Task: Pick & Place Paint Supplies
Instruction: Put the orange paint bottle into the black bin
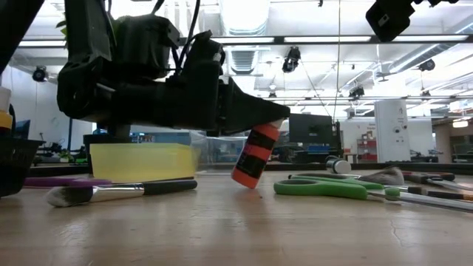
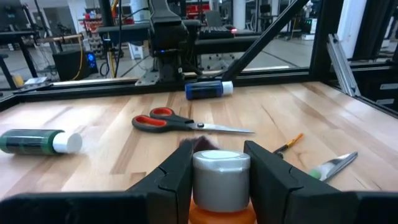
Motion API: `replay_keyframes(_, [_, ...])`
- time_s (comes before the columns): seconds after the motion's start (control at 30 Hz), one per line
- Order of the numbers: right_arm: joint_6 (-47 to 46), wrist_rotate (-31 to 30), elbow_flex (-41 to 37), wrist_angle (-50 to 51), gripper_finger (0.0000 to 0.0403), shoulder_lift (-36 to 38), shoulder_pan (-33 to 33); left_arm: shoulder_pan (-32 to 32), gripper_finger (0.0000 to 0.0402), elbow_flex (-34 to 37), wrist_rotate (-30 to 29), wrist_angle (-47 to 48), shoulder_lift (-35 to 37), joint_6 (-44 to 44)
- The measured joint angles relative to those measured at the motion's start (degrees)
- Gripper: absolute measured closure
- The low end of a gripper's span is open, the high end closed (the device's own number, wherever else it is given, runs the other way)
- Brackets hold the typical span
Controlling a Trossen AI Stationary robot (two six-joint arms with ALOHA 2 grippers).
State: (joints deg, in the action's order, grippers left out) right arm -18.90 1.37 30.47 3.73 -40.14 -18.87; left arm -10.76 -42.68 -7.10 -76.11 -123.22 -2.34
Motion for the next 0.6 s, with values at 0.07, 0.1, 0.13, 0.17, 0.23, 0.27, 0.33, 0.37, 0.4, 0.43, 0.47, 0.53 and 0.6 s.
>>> replay_keyframes(0.07, [0.0, 0.0, -0.1, 0.0, 0.0174, 0.0, 0.0, 0.0, 0.0284, 0.0, 0.0, 0.2, 0.0, 0.4])
replay_keyframes(0.1, [0.0, 0.0, -0.1, 0.0, 0.0174, 0.0, 0.0, 0.0, 0.0284, 0.0, 0.0, 0.7, 0.0, 0.6])
replay_keyframes(0.13, [0.0, 0.0, -0.2, 0.1, 0.0174, 0.0, 0.0, 0.0, 0.0284, -0.1, 0.0, 1.1, 0.1, 0.7])
replay_keyframes(0.17, [0.0, 0.0, -0.2, 0.0, 0.0174, 0.0, 0.0, 0.0, 0.0284, -0.1, 0.0, 1.7, 0.1, 0.7])
replay_keyframes(0.23, [-0.1, 0.0, -0.3, 0.0, 0.0174, 0.0, 0.0, 0.0, 0.0284, -0.2, 0.0, 3.0, 0.3, 1.2])
replay_keyframes(0.27, [-0.1, 0.0, -0.3, 0.0, 0.0174, 0.0, 0.0, 0.0, 0.0284, -0.2, 0.0, 3.1, 0.3, 1.5])
replay_keyframes(0.33, [-0.2, 0.0, -0.3, 0.0, 0.0174, 0.0, 0.0, 0.0, 0.0284, 0.2, 0.0, 2.9, 0.3, 1.8])
replay_keyframes(0.37, [-0.2, 0.0, -0.3, 0.0, 0.0174, 0.0, 0.0, 0.0, 0.0284, 0.3, 0.0, 2.5, 0.3, 1.8])
replay_keyframes(0.4, [-0.2, 0.0, -0.3, 0.0, 0.0174, 0.0, 0.0, 0.0, 0.0284, 0.6, 0.0, 1.6, 0.3, 1.7])
replay_keyframes(0.43, [-0.2, 0.0, -0.3, 0.0, 0.0174, -0.1, 0.0, 0.0, 0.0284, 0.8, 0.0, 0.5, 0.2, 1.8])
replay_keyframes(0.47, [-0.2, 0.0, -0.3, 0.0, 0.0174, -0.1, 0.0, 0.0, 0.0284, 0.8, 0.1, -0.3, 0.1, 1.7])
replay_keyframes(0.53, [-0.2, 0.0, -0.3, -0.1, 0.0174, -0.1, 0.0, 0.0, 0.0284, 1.0, 0.7, -2.9, 0.0, 1.1])
replay_keyframes(0.6, [-0.1, -0.5, -0.3, -0.1, 0.0174, -0.1, 0.0, 0.0, 0.0284, 0.9, 2.0, -7.8, 0.3, 0.9])
